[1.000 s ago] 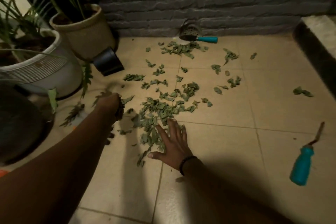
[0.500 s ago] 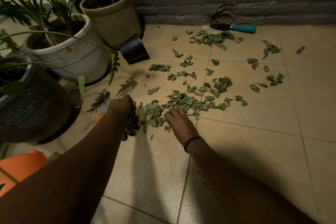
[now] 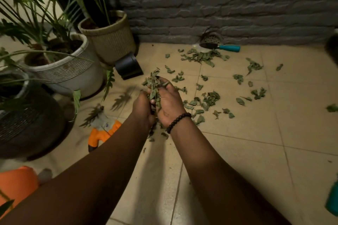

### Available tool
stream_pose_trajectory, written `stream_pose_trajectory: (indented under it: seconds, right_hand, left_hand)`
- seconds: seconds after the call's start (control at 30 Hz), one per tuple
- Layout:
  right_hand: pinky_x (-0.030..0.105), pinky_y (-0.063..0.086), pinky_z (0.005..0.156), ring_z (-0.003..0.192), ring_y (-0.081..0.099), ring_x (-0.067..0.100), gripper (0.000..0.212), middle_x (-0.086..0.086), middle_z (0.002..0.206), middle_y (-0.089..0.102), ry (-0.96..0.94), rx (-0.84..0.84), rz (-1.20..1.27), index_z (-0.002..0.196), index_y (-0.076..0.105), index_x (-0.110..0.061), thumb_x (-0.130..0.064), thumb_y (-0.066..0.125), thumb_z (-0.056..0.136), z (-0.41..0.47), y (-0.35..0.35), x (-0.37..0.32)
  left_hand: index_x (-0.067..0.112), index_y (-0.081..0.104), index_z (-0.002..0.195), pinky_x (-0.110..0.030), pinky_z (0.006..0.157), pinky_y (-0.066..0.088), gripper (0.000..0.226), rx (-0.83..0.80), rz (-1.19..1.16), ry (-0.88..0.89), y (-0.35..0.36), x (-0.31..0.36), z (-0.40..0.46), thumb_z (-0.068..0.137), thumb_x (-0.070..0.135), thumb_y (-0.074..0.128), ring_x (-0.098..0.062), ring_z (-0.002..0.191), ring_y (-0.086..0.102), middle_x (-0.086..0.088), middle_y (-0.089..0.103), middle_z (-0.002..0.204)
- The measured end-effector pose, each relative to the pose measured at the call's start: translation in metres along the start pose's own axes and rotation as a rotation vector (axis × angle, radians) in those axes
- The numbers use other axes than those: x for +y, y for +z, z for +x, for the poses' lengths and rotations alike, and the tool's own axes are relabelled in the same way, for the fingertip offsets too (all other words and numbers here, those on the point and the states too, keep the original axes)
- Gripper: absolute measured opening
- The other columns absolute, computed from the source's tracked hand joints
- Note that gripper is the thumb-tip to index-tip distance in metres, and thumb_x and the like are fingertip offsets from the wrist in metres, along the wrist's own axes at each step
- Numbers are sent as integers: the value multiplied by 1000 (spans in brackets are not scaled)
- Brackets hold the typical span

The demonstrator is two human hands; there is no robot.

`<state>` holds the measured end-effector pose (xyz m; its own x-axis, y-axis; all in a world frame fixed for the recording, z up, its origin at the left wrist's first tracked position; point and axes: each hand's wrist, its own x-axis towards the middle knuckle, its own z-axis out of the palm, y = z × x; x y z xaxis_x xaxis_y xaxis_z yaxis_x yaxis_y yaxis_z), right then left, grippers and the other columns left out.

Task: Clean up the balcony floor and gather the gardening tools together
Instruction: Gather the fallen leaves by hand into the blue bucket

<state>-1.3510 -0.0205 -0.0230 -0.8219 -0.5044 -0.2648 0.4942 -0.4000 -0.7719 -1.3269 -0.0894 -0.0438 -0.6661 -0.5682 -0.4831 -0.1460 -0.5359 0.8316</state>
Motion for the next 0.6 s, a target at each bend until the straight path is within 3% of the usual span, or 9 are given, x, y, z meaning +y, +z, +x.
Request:
stream_pose_trajectory:
  seconds: [0.07, 0.13, 0.2, 0.27, 0.37, 0.43, 0.53, 0.6]
  right_hand:
    - [17, 49, 76, 92, 62, 7, 18, -4, 105, 65, -158, 12, -361, 115, 63, -21, -20, 52, 100, -3, -3, -4]
    - [15, 47, 82, 103, 60, 7, 21, -6, 114, 64, -292, 36, -459, 118, 63, -22, -23, 52, 100, -7, -3, -1]
    - [22, 51, 89, 108, 61, 10, 19, -6, 117, 66, -307, 42, -325, 115, 63, -25, -23, 53, 100, -12, -1, 1]
    - [32, 53, 93, 109, 64, 14, 16, -2, 118, 68, -207, 23, -103, 108, 65, -30, -22, 55, 99, -13, 1, -2]
    - [27, 55, 70, 92, 66, 16, 25, 4, 110, 70, -108, 16, 194, 106, 67, -30, -13, 50, 98, -8, 1, -12]
    - [25, 53, 65, 90, 65, 17, 32, 8, 108, 69, -95, 86, 275, 119, 64, -23, -8, 46, 97, -4, 2, -14]
    - [36, 54, 94, 114, 61, 19, 36, 5, 128, 63, -174, 209, 75, 132, 58, -21, -14, 51, 98, -2, 3, -13]
    - [30, 47, 102, 120, 55, 12, 35, 0, 135, 59, -297, 250, -164, 133, 57, -20, -18, 53, 99, -5, 0, -16]
  left_hand:
    - [5, 66, 114, -22, 58, 57, 40, -51, -17, 17, 7, 4, -8, 104, 27, 34, -16, 74, 71, -12, 72, 91]
    - [7, 65, 119, -24, 73, 58, 41, -87, -53, 60, 11, 8, -16, 106, 28, 32, -15, 89, 71, -9, 73, 100]
    - [8, 66, 118, -29, 84, 55, 42, -103, -100, 73, 13, 13, -20, 106, 30, 33, -20, 102, 67, -8, 74, 103]
    - [9, 71, 102, -29, 79, 53, 42, -111, -132, 77, 15, 19, -22, 104, 30, 35, -21, 91, 69, -8, 75, 91]
    - [7, 70, 96, -28, 78, 55, 42, -137, -161, 76, 22, 27, -29, 104, 31, 36, -19, 81, 71, -8, 76, 88]
    - [5, 69, 103, -30, 79, 57, 42, -133, -118, 67, 29, 28, -34, 105, 33, 37, -20, 85, 72, -10, 76, 93]
    - [5, 68, 110, -28, 71, 58, 35, -34, -14, 89, 40, 24, -37, 104, 27, 42, -21, 84, 72, -11, 75, 94]
    - [4, 69, 105, -28, 67, 57, 30, 23, 29, 106, 45, 21, -39, 103, 21, 45, -22, 83, 72, -12, 74, 88]
